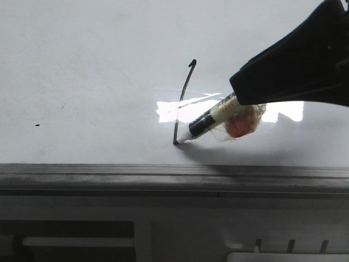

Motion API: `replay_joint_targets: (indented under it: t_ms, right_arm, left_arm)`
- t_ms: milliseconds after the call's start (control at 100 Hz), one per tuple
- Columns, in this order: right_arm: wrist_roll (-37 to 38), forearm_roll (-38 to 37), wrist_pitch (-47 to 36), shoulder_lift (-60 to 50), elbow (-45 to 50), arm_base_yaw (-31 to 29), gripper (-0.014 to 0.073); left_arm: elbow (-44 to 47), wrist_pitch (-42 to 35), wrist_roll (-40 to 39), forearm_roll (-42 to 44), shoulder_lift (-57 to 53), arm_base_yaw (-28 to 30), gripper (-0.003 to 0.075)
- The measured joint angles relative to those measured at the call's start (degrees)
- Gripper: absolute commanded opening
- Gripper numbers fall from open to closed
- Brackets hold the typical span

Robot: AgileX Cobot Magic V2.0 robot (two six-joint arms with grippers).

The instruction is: Write number 6 on whiteboard

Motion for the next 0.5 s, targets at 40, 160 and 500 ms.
replay_joint_targets:
  t_ms: [40,160,500]
  right_arm:
    - [0.0,0.2,1.2,0.0,-0.1,-1.0,-0.006]
    - [0.1,1.2,5.3,-0.5,-0.2,-4.9,-0.006]
    - [0.1,1.5,9.3,-5.2,-1.6,-12.6,-0.006]
  left_arm:
    - [0.0,0.0,0.0,0.0,0.0,0.0,-0.0019]
    - [0.0,0.0,0.0,0.0,0.0,0.0,-0.0019]
    - [0.0,0.0,0.0,-0.1,0.0,0.0,-0.0019]
